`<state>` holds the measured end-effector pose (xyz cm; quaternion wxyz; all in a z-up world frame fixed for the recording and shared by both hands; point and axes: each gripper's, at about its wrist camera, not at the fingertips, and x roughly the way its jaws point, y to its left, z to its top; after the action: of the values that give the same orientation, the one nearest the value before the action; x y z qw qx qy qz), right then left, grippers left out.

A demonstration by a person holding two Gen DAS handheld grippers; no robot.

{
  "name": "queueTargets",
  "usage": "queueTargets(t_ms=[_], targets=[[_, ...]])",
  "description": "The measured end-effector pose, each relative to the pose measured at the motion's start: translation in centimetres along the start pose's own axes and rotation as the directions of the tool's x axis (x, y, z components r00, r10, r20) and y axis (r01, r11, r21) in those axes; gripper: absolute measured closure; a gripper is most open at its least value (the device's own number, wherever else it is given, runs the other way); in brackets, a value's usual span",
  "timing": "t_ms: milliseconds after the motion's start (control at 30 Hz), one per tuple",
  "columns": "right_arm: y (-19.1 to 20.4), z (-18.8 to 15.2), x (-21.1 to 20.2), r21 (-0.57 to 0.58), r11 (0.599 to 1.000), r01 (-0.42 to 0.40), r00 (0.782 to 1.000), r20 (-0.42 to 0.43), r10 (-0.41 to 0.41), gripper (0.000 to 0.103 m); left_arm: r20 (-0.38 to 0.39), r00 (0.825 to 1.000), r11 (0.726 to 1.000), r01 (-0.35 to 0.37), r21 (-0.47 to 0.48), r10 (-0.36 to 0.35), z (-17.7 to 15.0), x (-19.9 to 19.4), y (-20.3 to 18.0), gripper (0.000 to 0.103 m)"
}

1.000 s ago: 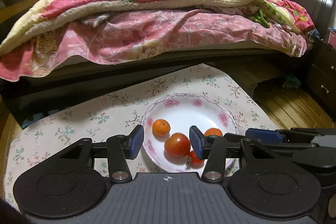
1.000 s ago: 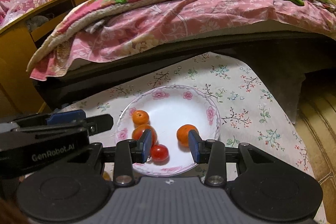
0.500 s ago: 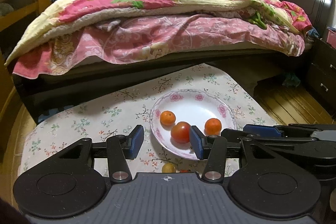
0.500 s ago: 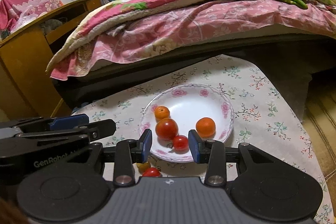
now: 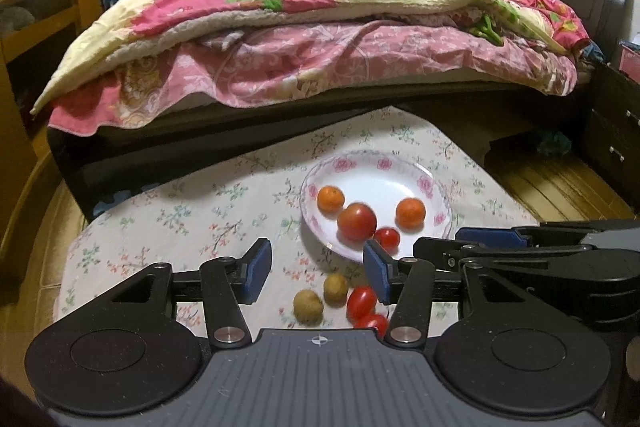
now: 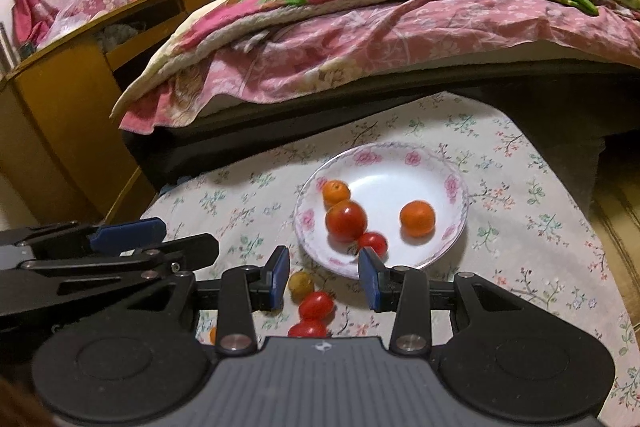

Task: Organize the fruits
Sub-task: 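Withdraw both tools from the bowl toward the remaining fruits, then grasp a tangerine with the left tool while the right tool grasps a brown kiwi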

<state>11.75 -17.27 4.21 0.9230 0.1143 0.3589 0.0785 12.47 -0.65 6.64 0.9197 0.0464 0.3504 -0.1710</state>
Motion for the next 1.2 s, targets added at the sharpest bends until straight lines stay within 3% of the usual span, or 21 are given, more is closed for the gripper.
queueTargets(t_ms=[467, 667, 1100, 1200], targets=[[2.5, -4.7, 0.1, -0.112, 0.992, -0.053, 0.993, -0.114, 0.040, 0.057, -0.091, 0.996, 1.000, -0.008, 0.021, 0.010, -3.9, 0.0, 1.9, 0.041], [3.4, -7.3, 1.8, -0.198, 0.979, -0.047, 0.985, -0.170, 0.013, 0.057, -0.133, 0.991, 0.999, -0.017, 0.032, 0.021, -5.3, 0.5, 2.9, 0.040], [3.8, -8.1, 5.9, -0.238, 0.970, -0.051, 0.978, -0.206, 0.001, 0.058, -0.187, 0.982, 0.999, -0.021, 0.037, 0.027, -6.8, 1.8, 4.4, 0.039], [3.8, -8.0, 6.4, -0.241, 0.970, -0.035, 0.977, -0.212, -0.018, 0.066, -0.190, 0.981, 0.999, -0.019, 0.046, 0.027, -6.9, 2.4, 4.4, 0.039]])
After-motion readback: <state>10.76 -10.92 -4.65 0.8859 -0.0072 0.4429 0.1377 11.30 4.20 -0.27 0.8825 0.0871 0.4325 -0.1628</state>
